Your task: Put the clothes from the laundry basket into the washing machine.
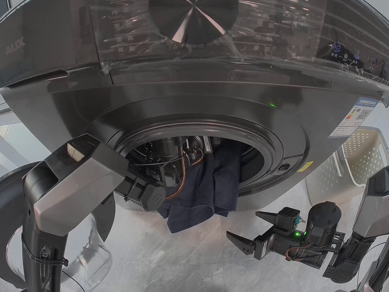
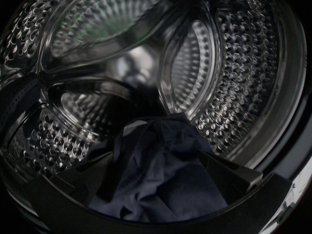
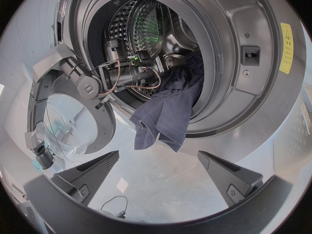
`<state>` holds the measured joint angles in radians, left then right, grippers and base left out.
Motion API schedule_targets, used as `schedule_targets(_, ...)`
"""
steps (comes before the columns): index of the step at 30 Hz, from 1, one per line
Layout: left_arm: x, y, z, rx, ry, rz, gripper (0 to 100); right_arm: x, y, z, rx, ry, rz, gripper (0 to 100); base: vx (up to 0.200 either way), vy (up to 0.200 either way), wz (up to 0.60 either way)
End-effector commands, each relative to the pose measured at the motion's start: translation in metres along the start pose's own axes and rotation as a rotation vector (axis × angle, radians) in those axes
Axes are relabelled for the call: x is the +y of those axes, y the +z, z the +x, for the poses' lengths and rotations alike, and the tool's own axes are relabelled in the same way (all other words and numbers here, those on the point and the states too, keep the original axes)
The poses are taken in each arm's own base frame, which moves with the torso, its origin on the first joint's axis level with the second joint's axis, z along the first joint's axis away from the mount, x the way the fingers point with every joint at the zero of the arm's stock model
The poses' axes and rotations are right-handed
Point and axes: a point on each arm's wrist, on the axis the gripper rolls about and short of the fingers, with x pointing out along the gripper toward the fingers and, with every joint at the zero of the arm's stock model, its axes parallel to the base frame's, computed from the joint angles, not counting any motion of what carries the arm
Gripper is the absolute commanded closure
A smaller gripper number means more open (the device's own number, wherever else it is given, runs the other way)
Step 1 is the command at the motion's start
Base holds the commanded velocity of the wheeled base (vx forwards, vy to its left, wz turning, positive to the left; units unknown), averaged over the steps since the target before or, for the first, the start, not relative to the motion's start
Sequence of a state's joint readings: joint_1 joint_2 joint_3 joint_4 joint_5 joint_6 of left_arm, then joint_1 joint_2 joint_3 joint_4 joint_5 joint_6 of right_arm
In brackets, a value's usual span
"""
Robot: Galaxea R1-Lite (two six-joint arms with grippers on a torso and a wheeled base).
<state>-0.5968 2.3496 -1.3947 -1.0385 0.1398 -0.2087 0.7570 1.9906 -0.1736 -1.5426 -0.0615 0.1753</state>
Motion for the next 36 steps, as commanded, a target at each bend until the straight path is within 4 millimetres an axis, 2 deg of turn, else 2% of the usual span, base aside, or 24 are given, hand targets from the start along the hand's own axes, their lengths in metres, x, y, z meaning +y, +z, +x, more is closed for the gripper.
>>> schedule_targets(1,-0.018,0.003,-0.039,0.106,-0.086,0.014,0,-0.005,-0.004,-0.005,0.022,-0.018,0.004,0,0.0,0.0,0.0)
schedule_targets(6,-0.018,-0.02,-0.061,0.221,-0.133,0.059,0,-0.016,-0.014,-0.017,0.085,-0.069,0.01,0,0.0,0.0,0.0)
schedule_targets(9,-0.014,-0.031,-0.066,0.263,-0.138,0.081,0,-0.021,-0.02,-0.024,0.121,-0.089,0.012,0,0.0,0.0,0.0)
schedule_targets(13,-0.012,-0.04,-0.072,0.303,-0.139,0.092,0,-0.02,-0.019,-0.024,0.12,-0.088,0.011,0,0.0,0.0,0.0)
schedule_targets(16,-0.008,-0.045,-0.072,0.318,-0.131,0.102,0,-0.019,-0.019,-0.023,0.118,-0.082,0.011,0,0.0,0.0,0.0)
schedule_targets(17,-0.004,-0.053,-0.068,0.325,-0.124,0.115,0,-0.018,-0.02,-0.023,0.12,-0.076,0.009,0,0.0,0.0,0.0)
schedule_targets(20,0.005,-0.059,-0.059,0.322,-0.108,0.124,0,-0.017,-0.019,-0.022,0.113,-0.072,0.009,0,0.0,0.0,0.0)
schedule_targets(21,0.005,-0.061,-0.057,0.322,-0.109,0.122,100,-0.017,-0.018,-0.022,0.111,-0.072,0.009,0,0.0,0.0,0.0)
schedule_targets(27,-0.002,-0.052,-0.048,0.283,-0.128,0.107,100,-0.017,-0.017,-0.02,0.104,-0.071,0.01,0,0.0,0.0,0.0)
schedule_targets(31,-0.002,-0.028,-0.024,0.148,-0.104,0.061,100,-0.016,-0.016,-0.019,0.098,-0.07,0.01,0,0.0,0.0,0.0)
schedule_targets(33,0.001,-0.017,-0.016,0.092,-0.077,0.039,100,-0.016,-0.016,-0.019,0.096,-0.069,0.01,0,0.0,0.0,0.0)
schedule_targets(35,0.006,0.002,0.0,-0.026,-0.02,0.015,100,-0.016,-0.015,-0.018,0.092,-0.067,0.01,0,0.0,0.0,0.0)
schedule_targets(36,0.007,0.004,0.004,-0.047,-0.01,0.013,100,-0.016,-0.015,-0.017,0.09,-0.067,0.01,0,0.0,0.0,0.0)
